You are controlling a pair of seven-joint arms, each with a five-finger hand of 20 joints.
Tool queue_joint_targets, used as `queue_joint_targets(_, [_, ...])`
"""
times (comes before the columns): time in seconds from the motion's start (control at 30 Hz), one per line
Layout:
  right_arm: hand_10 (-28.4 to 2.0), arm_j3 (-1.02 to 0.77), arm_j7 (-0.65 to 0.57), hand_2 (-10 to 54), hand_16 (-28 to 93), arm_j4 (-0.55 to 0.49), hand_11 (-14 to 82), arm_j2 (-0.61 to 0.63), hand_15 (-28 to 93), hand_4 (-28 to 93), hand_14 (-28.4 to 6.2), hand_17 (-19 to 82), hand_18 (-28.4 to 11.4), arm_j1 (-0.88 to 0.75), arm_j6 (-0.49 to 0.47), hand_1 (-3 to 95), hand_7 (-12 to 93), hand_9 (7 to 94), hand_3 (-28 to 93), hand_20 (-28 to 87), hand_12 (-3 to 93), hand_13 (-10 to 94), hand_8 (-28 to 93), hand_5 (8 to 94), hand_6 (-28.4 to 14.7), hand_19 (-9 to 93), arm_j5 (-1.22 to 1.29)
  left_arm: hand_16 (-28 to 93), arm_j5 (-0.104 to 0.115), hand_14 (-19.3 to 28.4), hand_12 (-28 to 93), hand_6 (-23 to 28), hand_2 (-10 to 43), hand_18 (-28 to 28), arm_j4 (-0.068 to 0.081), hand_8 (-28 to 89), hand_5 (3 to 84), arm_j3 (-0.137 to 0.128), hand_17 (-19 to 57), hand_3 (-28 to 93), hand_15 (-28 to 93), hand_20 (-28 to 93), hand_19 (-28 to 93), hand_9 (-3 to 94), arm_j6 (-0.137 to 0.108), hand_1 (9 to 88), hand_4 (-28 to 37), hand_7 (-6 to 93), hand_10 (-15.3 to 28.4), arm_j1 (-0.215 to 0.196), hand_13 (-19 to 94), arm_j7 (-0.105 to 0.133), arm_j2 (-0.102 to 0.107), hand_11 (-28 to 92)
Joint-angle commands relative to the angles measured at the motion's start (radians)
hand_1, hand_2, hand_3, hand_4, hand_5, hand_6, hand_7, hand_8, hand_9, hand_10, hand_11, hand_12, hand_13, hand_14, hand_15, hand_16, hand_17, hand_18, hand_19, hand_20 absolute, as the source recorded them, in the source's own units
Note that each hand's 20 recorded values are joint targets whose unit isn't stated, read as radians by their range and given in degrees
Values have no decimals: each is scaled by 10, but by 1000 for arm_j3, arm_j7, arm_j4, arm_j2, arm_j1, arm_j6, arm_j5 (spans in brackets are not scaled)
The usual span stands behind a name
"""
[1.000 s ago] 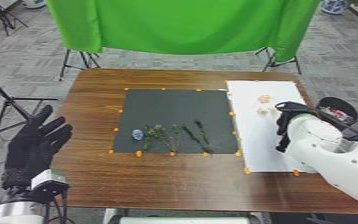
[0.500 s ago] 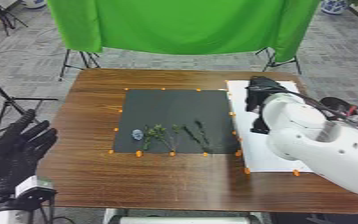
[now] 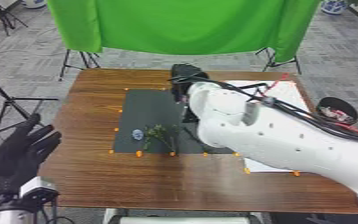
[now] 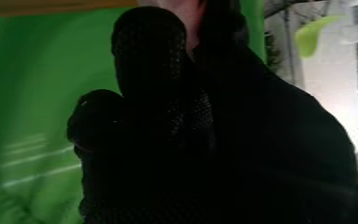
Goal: Arrange flowers
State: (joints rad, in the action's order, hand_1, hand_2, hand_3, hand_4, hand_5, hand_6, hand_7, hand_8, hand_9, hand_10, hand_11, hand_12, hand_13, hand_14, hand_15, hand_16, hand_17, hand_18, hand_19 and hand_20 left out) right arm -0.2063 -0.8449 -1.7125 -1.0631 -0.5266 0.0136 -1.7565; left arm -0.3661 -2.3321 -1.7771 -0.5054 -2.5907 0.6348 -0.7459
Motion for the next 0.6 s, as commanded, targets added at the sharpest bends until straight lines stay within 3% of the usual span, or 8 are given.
queue_joint_targets(0.03, [-78, 26, 6, -95, 214, 104, 93, -200, 511, -282, -26, 564, -120, 23, 34, 619, 307, 901, 762, 195, 338, 858, 77, 750, -9, 932, 10, -123, -47, 260, 108, 89, 73, 260, 24, -79, 358, 26, -73, 646, 561, 53, 525, 315, 52, 302, -202, 101, 191, 83, 206, -67, -61, 285])
queue_joint_targets(0.2, [-79, 21, -4, -95, 212, 184, 86, -273, 517, -282, -29, 554, -119, -16, 80, 615, 309, 902, 752, 204, 331, 852, 63, 745, 3, 932, 33, -122, -68, 262, 107, 90, 72, 262, 35, -79, 359, 50, -72, 648, 564, 54, 528, 317, 63, 302, -201, 101, 190, 138, 208, -95, -68, 286])
queue_joint_targets(0.37, [-70, 88, -33, -95, 198, 220, 69, -282, 526, -279, -32, 547, -116, 16, 208, 604, 309, 910, 732, 209, 312, 849, 33, 746, 31, 932, 34, -123, -70, 262, 107, 90, 72, 262, 45, -78, 359, 59, -71, 648, 565, 53, 529, 317, 72, 303, -202, 101, 191, 191, 209, -95, -30, 286])
queue_joint_targets(0.43, [-66, 84, -38, -95, 195, 223, 63, -283, 528, -280, -33, 545, -116, 8, 212, 600, 308, 913, 730, 207, 305, 847, 26, 749, 36, 932, 33, -123, -69, 262, 107, 90, 72, 262, 44, -78, 359, 57, -71, 648, 564, 53, 529, 318, 74, 303, -202, 101, 191, 196, 209, -100, -28, 286])
queue_joint_targets(0.47, [-64, 85, -35, -95, 194, 224, 61, -283, 529, -280, -32, 544, -115, 9, 218, 599, 307, 913, 729, 207, 302, 845, 23, 751, 38, 932, 38, -123, -57, 262, 107, 90, 72, 262, 47, -78, 360, 64, -71, 648, 564, 52, 529, 318, 70, 303, -202, 101, 191, 203, 209, -87, -14, 286])
queue_joint_targets(0.5, [-62, 86, -34, -95, 194, 227, 56, -283, 530, -281, -32, 544, -115, 10, 224, 597, 304, 913, 728, 205, 298, 844, 19, 754, 40, 932, 46, -123, -56, 262, 107, 91, 72, 262, 49, -78, 360, 69, -71, 648, 564, 52, 529, 318, 73, 303, -203, 101, 191, 208, 209, -85, -12, 286])
queue_joint_targets(0.53, [-60, 79, -36, -95, 194, 227, 54, -280, 530, -281, -32, 542, -115, 4, 224, 596, 302, 912, 725, 204, 295, 843, 17, 754, 42, 932, 53, -123, -69, 261, 107, 91, 72, 262, 52, -78, 360, 73, -71, 648, 564, 52, 529, 318, 82, 303, -202, 101, 191, 223, 209, -105, -25, 286])
queue_joint_targets(0.6, [-56, 65, -46, -95, 194, 233, 48, -282, 530, -281, -30, 540, -114, -7, 224, 596, 299, 909, 721, 202, 289, 839, 16, 752, 45, 932, 57, -123, -74, 261, 107, 91, 72, 261, 57, -78, 360, 82, -71, 649, 564, 52, 529, 318, 90, 302, -202, 100, 191, 236, 209, -113, -29, 286])
